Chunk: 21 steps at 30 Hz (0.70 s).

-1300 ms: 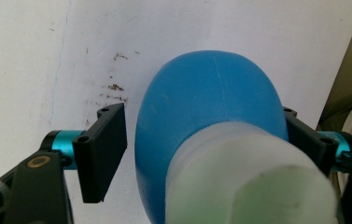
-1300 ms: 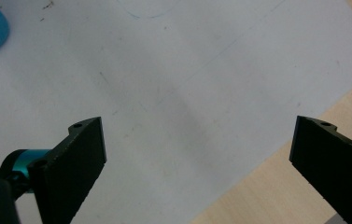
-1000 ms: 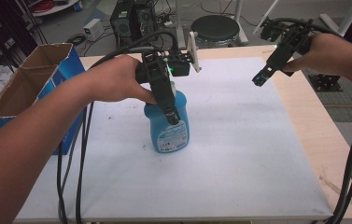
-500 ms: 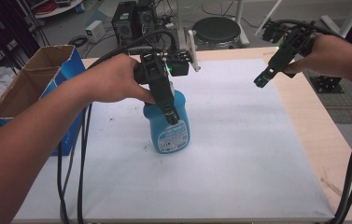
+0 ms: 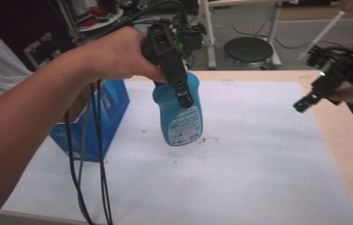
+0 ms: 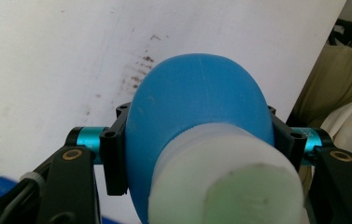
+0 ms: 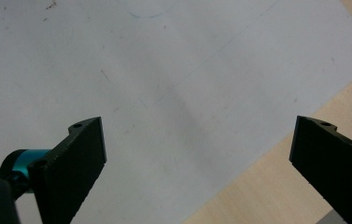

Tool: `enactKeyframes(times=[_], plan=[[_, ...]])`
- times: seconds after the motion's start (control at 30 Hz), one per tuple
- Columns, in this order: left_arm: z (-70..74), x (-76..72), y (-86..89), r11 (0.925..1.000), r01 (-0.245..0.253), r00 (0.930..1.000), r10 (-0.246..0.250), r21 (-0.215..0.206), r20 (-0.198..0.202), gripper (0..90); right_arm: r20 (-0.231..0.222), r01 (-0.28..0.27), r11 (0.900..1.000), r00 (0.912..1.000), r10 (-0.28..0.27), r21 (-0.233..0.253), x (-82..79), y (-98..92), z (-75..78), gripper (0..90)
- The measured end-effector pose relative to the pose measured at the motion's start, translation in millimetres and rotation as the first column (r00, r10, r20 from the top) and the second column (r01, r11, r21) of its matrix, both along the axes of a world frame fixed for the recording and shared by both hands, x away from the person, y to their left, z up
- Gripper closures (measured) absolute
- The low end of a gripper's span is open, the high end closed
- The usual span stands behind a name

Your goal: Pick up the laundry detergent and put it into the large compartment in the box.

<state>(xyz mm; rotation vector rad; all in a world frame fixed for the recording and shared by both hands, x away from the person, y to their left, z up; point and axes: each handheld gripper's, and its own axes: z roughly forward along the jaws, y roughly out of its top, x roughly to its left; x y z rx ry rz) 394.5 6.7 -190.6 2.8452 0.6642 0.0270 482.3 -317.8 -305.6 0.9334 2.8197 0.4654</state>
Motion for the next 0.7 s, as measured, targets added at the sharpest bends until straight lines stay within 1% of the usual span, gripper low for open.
enactKeyframes(times=[0.03,0.07,0.13,0.17,0.27,0.4,0.43,0.47,0.53,0.57,0.67,0.7], plan=[[6.7,-0.4,4.9,1.0,-0.009,1.0,0.009,-0.001,0.004,37.8,0.003,-0.004,1.0,1.0,0.004,0.001,0.3,-0.8,0.3,2.8],[13.6,-0.5,10.2,0.9999,-0.015,0.9999,0.015,-0.004,0.008,37.9,0.001,0.004,1.0,1.0,-0.004,0.004,-0.2,-0.9,0.5,2.8],[26.9,-1.9,21.0,0.9991,-0.041,0.999,0.041,-0.012,0.019,37.9,0.0,0.001,1.0,1.0,-0.001,0.003,0.1,-2.3,0.7,2.8],[33.3,-2.4,26.7,0.9984,-0.056,0.9982,0.056,-0.012,0.022,37.9,0.0,0.001,1.0,1.0,-0.001,0.003,0.1,-2.8,0.9,2.8],[51.4,-4.3,46.4,0.9969,-0.078,0.9962,0.078,-0.011,0.038,37.8,0.002,0.0,1.0,1.0,0.0,0.004,-0.2,-3.8,1.7,2.8],[69.0,-7.4,68.0,0.9941,-0.106,0.9931,0.107,-0.022,0.048,37.9,0.0,0.005,1.0,1.0,-0.005,0.005,-0.3,-4.5,2.1,2.7],[69.0,-7.4,68.0,0.9941,-0.106,0.9931,0.107,-0.022,0.048,37.9,0.0,0.005,1.0,1.0,-0.005,0.005,-0.3,-4.5,2.1,2.7],[76.3,-8.4,78.5,0.9924,-0.121,0.9914,0.122,-0.024,0.048,37.8,-0.001,0.005,1.0,1.0,-0.005,0.003,-0.1,-4.5,1.9,2.8],[81.1,-9.2,88.1,0.9901,-0.138,0.9893,0.139,-0.023,0.043,37.8,-0.003,0.007,1.0,1.0,-0.007,0.004,-0.2,-4.2,1.8,2.8],[83.5,-9.5,94.1,0.9893,-0.145,0.9886,0.145,-0.014,0.038,37.8,-0.003,0.007,1.0,1.0,-0.007,0.004,-0.2,-4.2,1.9,2.8],[88.6,-10.7,107.8,0.9855,-0.17,0.9851,0.17,-0.007,0.026,37.9,-0.001,0.002,1.0,1.0,-0.002,0.003,-0.4,-4.3,2.1,2.8],[88.6,-10.7,107.8,0.9855,-0.17,0.9851,0.17,-0.007,0.026,37.9,-0.001,0.002,1.0,1.0,-0.002,0.004,-0.6,-4.4,2.1,2.8]])
